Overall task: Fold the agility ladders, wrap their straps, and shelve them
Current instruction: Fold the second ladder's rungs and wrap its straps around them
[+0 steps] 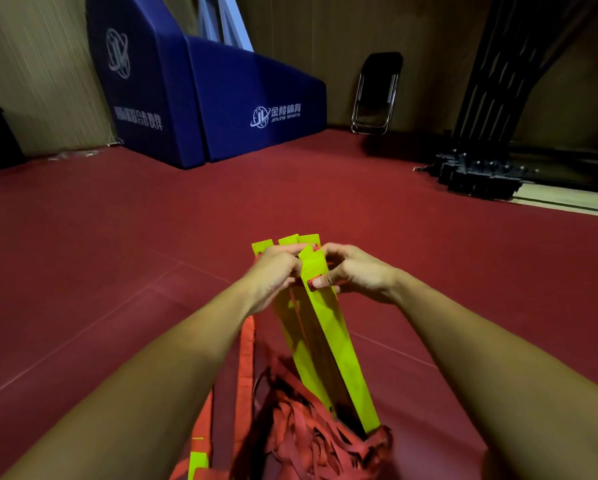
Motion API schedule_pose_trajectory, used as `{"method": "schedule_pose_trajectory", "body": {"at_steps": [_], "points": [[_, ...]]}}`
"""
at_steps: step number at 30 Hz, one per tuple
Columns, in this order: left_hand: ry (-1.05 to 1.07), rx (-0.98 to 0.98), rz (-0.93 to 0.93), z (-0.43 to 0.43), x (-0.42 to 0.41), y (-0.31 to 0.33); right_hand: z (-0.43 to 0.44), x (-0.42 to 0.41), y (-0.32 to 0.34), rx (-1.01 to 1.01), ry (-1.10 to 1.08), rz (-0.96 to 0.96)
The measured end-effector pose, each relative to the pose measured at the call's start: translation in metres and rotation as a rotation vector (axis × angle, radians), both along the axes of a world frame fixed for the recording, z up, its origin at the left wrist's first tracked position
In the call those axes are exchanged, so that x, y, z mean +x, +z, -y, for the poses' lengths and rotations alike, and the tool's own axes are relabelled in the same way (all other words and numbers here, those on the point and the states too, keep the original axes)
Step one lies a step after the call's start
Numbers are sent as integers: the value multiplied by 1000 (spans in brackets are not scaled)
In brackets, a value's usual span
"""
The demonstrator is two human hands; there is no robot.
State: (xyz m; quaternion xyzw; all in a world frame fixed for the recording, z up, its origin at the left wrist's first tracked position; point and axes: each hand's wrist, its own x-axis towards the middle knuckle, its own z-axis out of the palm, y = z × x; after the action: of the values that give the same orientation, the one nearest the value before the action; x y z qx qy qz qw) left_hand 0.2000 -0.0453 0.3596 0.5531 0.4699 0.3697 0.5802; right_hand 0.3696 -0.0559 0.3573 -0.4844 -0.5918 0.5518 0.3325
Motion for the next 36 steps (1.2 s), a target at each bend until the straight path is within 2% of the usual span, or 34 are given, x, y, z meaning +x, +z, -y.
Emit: {"method": "schedule_pose_trajectory", "body": {"at_steps": [4,8,11,15,21,25,29,32,36], "points": [[59,44,8,0,-4,-3,-2,-3,-2,38,-88,16],[149,95,-100,-7,-6,-6,-4,-7,-5,114,-174,82],[216,118,-163,-11,-11,-11,-3,-9,-4,97,-176,30],[169,95,-79,-7,-14,-9,1,-5,-2,132,-80,42],[-12,34,134,-1,-13,9,1,-1,5,124,-20,-47],[-72,78,82,1,-12,12,1,-4,7,127,-4,-21],[-88,74,31,0,-13,8,-2,-6,1,101,-135,-14],[-109,89,60,-1,-15,4,-6,-4,-1,48,-129,-49],[53,159,-27,-3,-15,1,-8,0,-3,67,-22,37]]}}
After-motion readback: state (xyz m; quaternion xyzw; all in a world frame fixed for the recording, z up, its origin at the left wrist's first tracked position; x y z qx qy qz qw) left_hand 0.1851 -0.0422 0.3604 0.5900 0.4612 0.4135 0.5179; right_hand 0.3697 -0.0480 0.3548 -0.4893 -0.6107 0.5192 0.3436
